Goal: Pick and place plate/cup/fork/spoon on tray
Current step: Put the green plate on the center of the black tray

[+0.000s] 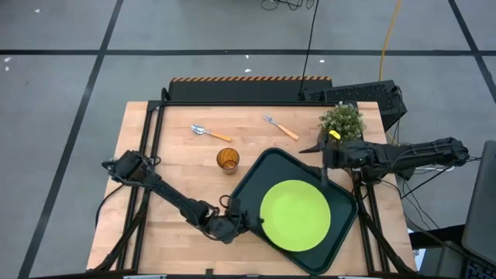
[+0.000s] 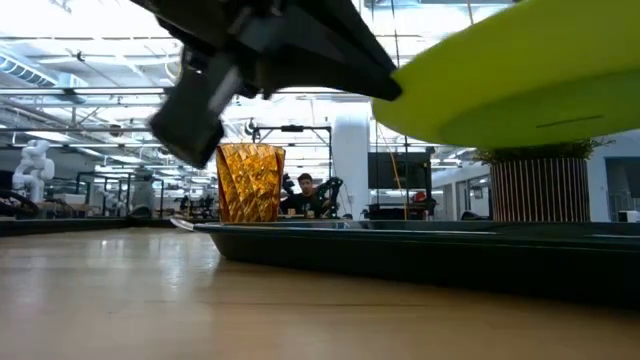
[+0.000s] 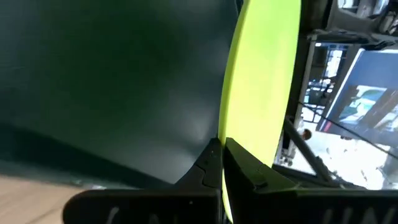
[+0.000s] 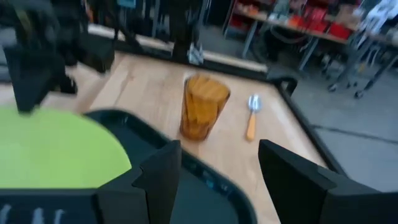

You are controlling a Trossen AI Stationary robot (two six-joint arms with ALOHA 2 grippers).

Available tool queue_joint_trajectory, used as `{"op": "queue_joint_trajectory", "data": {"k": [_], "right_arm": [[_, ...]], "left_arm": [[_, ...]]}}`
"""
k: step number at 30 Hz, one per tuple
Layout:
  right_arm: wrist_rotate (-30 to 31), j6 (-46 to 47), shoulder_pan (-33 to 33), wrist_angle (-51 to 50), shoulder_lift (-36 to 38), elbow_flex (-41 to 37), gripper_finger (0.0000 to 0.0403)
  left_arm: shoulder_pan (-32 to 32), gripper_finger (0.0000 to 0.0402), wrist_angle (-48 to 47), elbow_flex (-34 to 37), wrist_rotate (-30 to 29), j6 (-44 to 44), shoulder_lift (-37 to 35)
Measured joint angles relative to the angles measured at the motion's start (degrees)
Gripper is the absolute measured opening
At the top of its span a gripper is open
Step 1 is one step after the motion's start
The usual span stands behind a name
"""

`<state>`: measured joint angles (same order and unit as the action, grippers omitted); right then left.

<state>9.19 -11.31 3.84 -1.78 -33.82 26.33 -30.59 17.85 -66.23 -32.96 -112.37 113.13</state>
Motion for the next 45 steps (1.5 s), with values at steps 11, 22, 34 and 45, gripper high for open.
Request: {"op": "queue_joint_trajectory", "data": {"k": [11, 22, 34, 45], "right_arm": [[-0.38, 2.02, 0.02, -0.46, 5.95, 0.0, 0.021], [-0.46, 2.67, 0.02, -4.2, 6.62, 0.0, 0.021], [-0.46, 3.13, 0.02, -5.39, 6.67, 0.0, 0.021], [-0.59, 4.06, 0.02, -5.45, 6.67, 0.0, 0.021]], "left_arm": [[1.67, 0.0, -7.89, -0.1, 1.95, -4.31, 0.91], [4.07, 0.0003, -10.5, -0.1, 5.87, -4.51, 0.91], [6.22, 0.0089, -10.72, -0.1, 11.63, -2.08, 0.91], [7.21, 0.0166, -10.35, -0.07, 15.09, -1.82, 0.91]]}}
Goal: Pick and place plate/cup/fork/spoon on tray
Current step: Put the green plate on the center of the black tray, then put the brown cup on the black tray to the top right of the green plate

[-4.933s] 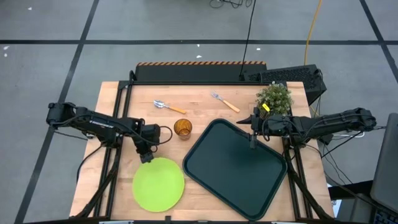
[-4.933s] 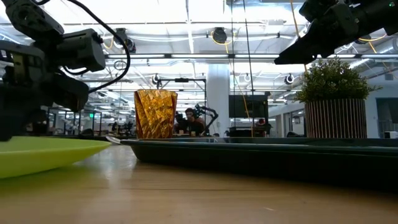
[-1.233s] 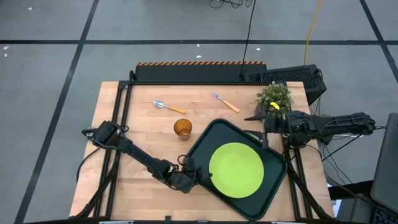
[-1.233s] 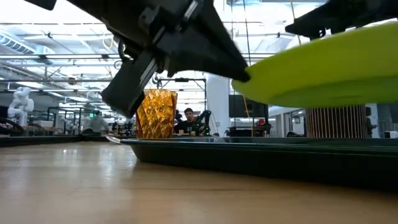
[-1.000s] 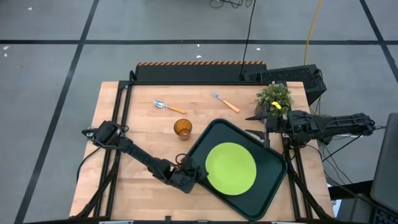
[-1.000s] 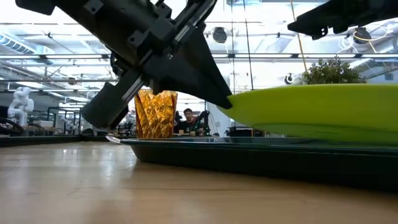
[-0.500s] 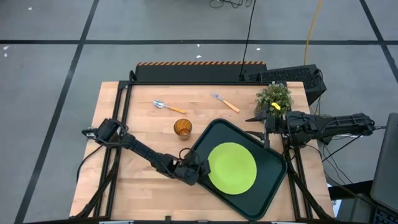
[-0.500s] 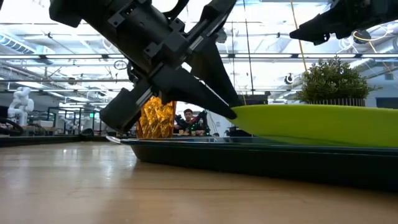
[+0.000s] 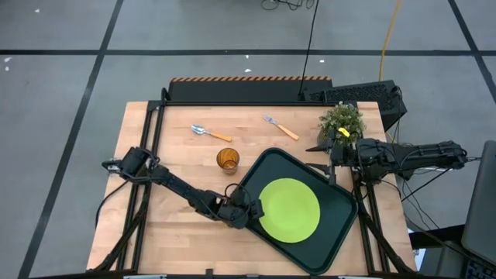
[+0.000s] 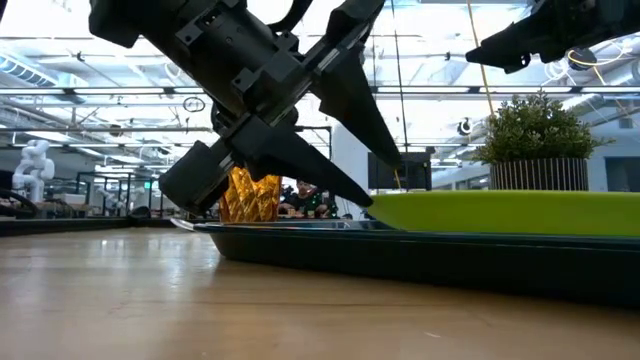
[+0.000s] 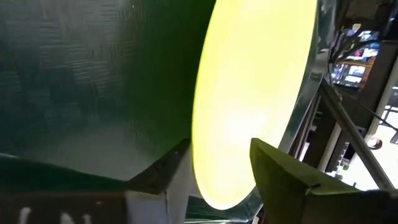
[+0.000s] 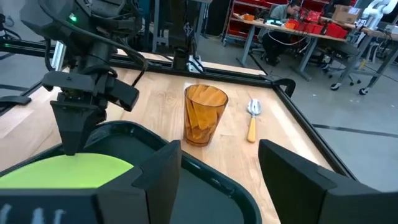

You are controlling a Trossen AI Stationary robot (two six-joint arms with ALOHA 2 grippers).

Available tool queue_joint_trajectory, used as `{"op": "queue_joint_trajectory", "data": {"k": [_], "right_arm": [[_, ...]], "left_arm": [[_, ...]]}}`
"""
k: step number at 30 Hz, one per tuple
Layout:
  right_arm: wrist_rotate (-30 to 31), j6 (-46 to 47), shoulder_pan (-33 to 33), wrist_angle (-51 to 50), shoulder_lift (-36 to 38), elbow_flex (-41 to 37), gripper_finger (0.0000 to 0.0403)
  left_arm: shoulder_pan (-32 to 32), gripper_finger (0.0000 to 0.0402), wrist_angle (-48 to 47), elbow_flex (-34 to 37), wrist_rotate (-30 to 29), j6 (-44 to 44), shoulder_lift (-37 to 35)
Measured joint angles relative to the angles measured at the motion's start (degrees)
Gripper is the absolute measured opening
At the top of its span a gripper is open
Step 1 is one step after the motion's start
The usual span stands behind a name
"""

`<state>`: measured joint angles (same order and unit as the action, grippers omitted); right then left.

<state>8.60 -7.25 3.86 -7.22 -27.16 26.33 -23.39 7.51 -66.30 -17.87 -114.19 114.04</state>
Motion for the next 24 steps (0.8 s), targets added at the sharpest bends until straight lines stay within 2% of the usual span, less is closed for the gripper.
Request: {"op": "queue_joint_trajectory", "data": {"k": [5, 10, 15, 21, 24], "right_arm": [[-3.02, 0.64, 0.01, 0.0, 0.0, 0.0, 0.021], [-2.95, 1.16, 0.02, -1.2, -0.02, 0.02, 0.021], [-2.95, 2.15, 0.02, -2.45, -0.02, 0.02, 0.021], [-2.95, 3.12, 0.02, -3.08, -0.02, 0.02, 0.021], [-2.93, 2.78, 0.02, -3.0, 0.0, 0.02, 0.021]], "left_arm": [[1.65, 0.0206, -0.09, 0.02, 1.36, 0.52, -0.01], [3.31, 0.0231, -0.13, 0.02, 2.79, 4.26, -0.02], [2.41, 0.0236, 0.22, 0.04, 6.06, 4.75, -0.07], [1.01, 0.0237, 0.07, 0.04, 13.85, 8.08, -0.09], [-0.3, 0.0237, 0.08, 0.04, 15.49, 9.71, -0.22]]}}
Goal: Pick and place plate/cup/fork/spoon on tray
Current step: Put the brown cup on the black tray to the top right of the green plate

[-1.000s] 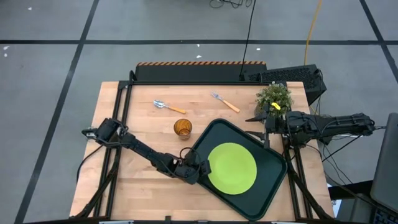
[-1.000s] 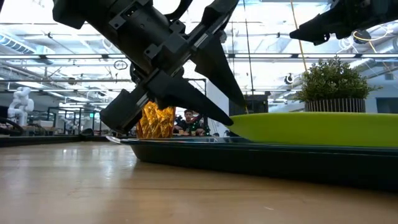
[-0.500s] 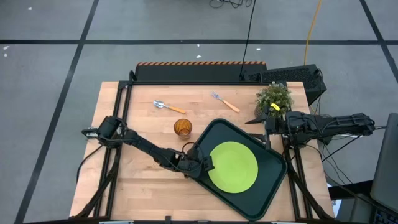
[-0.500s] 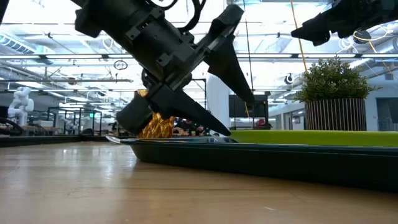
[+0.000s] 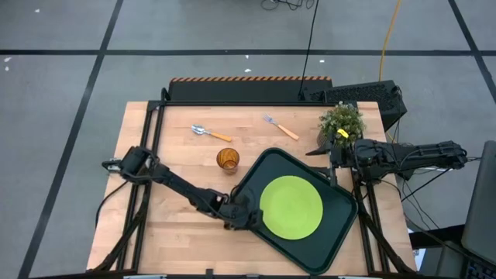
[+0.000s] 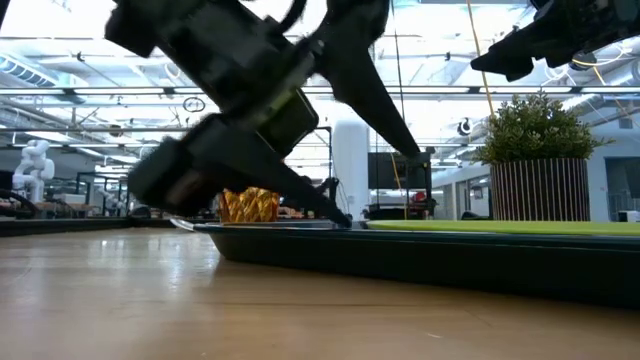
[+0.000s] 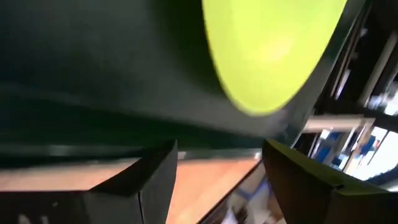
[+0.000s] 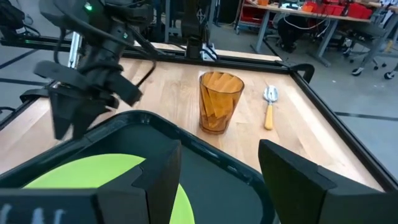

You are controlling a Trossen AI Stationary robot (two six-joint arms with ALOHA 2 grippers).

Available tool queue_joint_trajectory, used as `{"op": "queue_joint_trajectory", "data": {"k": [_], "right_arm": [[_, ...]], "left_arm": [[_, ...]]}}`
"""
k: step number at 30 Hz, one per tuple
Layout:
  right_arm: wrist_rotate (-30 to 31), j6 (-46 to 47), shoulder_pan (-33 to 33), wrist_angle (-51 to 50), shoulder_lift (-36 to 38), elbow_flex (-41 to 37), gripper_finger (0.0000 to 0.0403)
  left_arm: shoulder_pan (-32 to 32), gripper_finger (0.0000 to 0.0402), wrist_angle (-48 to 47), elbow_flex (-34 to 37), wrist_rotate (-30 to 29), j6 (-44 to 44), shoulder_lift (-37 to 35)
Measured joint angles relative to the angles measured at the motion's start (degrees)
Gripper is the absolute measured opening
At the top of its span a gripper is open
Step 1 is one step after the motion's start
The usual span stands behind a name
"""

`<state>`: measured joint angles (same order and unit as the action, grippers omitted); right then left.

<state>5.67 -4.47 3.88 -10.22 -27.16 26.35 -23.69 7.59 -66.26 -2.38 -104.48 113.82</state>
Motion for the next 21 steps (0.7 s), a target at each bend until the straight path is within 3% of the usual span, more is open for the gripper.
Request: {"op": "queue_joint_trajectory", "data": {"k": [7, 13, 17, 21], "right_arm": [[0.09, 0.62, 0.0, 0.07, 0.0, 0.0, 0.021], [0.13, 3.71, -0.02, 0.11, -0.02, 0.0, 0.021], [0.2, 4.19, -0.02, 1.87, -0.71, 0.0, 0.021], [0.3, 3.27, -0.02, 4.27, -3.68, 0.4, 0.021]], "left_arm": [[-0.13, 0.0237, -0.14, 0.02, -0.45, 12.49, -2.03], [-0.83, 0.0237, -0.07, 0.02, -2.52, 28.39, -5.36], [-2.12, 0.0237, -2.86, 0.02, -8.05, 39.13, -9.26], [-3.92, 0.0236, -9.91, -0.02, -17.6, 50.51, -14.71]]}}
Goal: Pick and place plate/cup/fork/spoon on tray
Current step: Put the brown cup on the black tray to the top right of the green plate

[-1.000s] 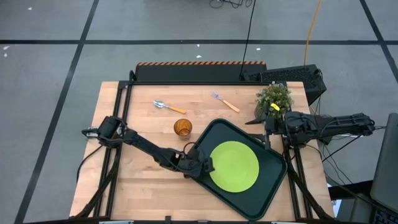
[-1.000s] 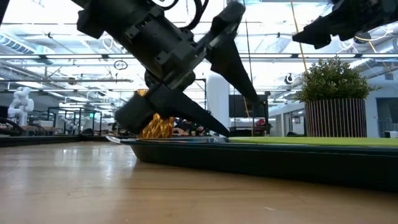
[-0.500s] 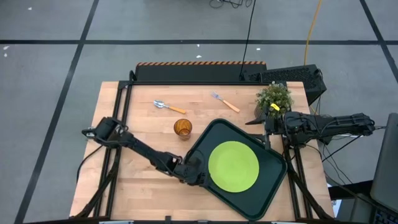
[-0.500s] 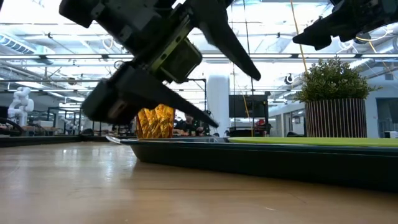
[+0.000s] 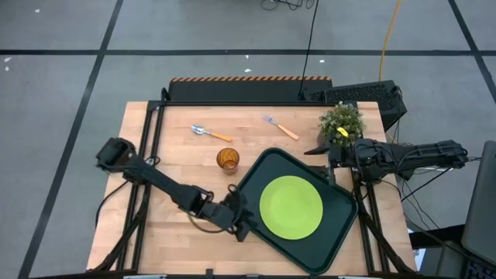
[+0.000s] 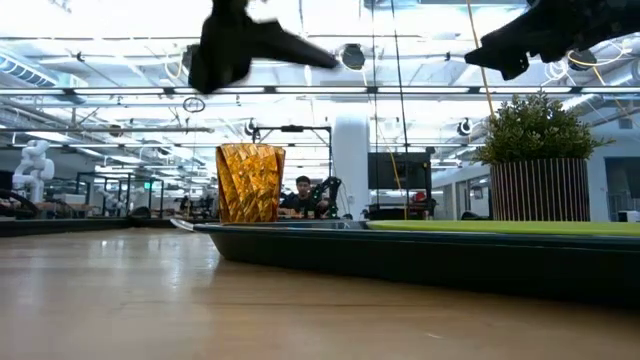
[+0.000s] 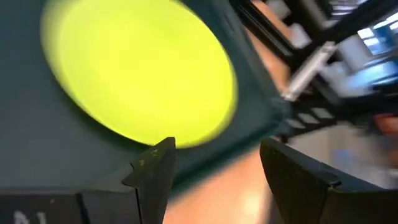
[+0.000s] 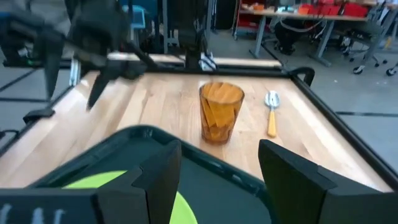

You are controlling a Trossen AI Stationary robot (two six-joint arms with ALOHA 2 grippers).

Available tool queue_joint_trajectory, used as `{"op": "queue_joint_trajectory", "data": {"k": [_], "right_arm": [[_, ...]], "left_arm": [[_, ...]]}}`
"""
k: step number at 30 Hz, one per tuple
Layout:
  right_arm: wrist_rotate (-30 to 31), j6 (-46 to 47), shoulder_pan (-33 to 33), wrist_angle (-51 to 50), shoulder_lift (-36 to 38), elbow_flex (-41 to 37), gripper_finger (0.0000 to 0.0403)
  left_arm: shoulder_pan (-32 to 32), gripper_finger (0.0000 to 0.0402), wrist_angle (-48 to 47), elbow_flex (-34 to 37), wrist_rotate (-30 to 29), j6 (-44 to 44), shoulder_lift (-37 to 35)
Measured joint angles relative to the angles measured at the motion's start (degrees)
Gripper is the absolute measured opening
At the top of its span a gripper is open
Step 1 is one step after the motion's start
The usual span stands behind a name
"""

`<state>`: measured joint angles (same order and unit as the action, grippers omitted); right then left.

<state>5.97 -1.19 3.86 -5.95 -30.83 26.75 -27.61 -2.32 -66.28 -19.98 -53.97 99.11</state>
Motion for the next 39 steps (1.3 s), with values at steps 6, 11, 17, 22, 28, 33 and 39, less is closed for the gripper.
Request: {"op": "queue_joint_trajectory", "data": {"k": [6, 11, 17, 22, 28, 33, 39], "right_arm": [[4.86, -0.37, 0.0, -5.02, -9.0, 5.16, 0.021], [6.24, -0.96, -0.16, -8.92, -18.3, 12.42, 0.021], [5.97, -3.22, -1.34, -11.38, -29.3, 19.84, 0.021], [4.24, -4.0, -2.19, -12.74, -36.74, 24.65, 0.021], [4.34, -3.77, -2.18, -13.33, -38.64, 26.11, 0.021], [4.34, -1.41, -2.16, -14.47, -37.51, 26.13, 0.021], [4.4, -1.09, -2.12, -17.66, -36.52, 26.11, 0.021]], "left_arm": [[-3.54, 0.0236, -5.93, 0.0, -17.97, 15.4, -7.31], [-5.84, 0.0236, -10.47, 0.0, -35.19, 25.69, -11.13], [-4.64, 0.0236, -17.04, 0.0, -51.8, 30.44, -13.86], [-0.09, 0.0236, -17.77, -0.02, -44.52, 33.08, -15.57], [5.9, 0.0236, -29.66, -0.02, -36.09, 21.66, -15.74], [12.48, 0.0221, -42.92, -0.02, -29.71, 10.01, -16.43], [20.8, 0.0156, -44.49, -1.18, -14.55, 12.65, -17.91]]}}
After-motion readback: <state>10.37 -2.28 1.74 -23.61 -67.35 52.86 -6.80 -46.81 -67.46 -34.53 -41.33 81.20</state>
